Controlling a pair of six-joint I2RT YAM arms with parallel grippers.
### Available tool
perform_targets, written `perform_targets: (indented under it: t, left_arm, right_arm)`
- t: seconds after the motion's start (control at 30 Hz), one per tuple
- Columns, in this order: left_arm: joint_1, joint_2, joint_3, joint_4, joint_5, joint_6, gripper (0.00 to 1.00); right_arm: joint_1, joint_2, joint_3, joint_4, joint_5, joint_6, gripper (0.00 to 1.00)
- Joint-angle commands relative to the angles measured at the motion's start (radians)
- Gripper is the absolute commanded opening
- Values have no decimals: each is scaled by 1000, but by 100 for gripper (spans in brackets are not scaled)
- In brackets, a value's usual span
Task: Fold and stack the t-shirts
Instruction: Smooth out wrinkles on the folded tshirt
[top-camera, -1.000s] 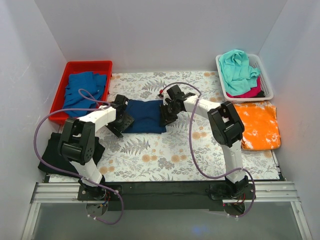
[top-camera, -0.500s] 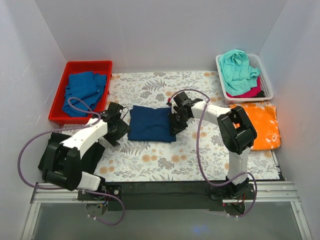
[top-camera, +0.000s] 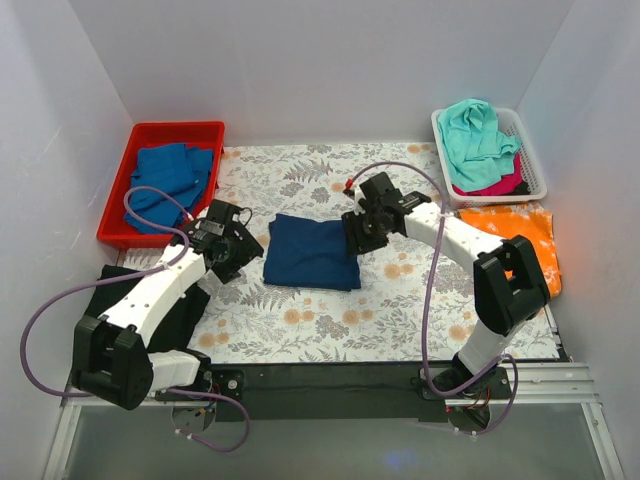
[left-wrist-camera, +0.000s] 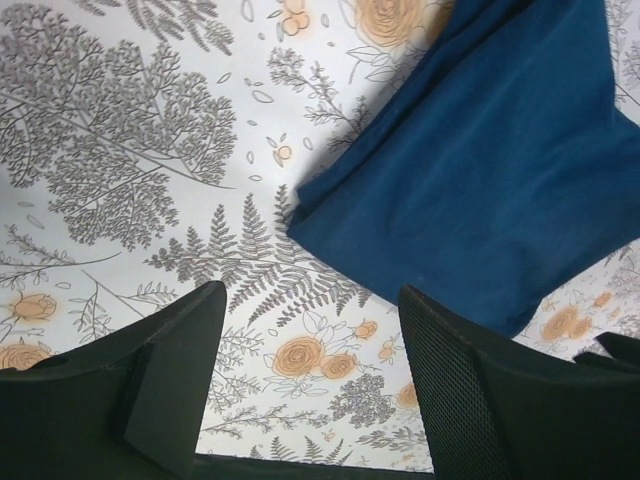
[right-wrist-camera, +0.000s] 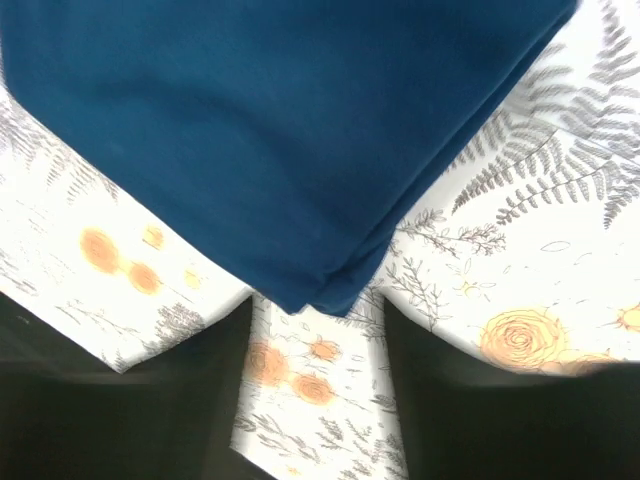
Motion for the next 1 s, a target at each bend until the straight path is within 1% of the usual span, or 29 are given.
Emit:
perform_targets:
  t: [0.0, 0.1, 0.13, 0.2, 0.33, 0.53, 0.7, 0.97]
  left_arm:
    - [-3, 13, 61, 34, 28, 64, 69]
    - [-3, 7, 79, 48, 24, 76, 71]
    - [-3, -2, 84, 52, 22, 79, 73]
    - [-3, -16, 90, 72, 30, 88, 74]
    - [-2, -24, 108, 66, 41, 105, 76]
    - [6, -44, 127, 37, 25, 94, 76]
    - [29, -79, 139, 19, 8, 94, 78]
    - [58, -101, 150, 9, 33, 105, 79]
  right_arm:
    - [-8, -54, 52, 39, 41, 2, 69]
    - [-26, -71, -4, 108, 11, 23, 91]
    - [-37, -76, -26, 134, -43, 34, 93]
    - [-66, -84, -81, 201, -81, 55, 95]
    - [-114, -91, -166, 316, -190, 97, 95]
    - [-124, -62, -250, 439, -282, 135, 92]
    - [-126, -8, -275, 490, -292, 163, 87]
    - [-132, 42, -288, 515, -282, 181, 86]
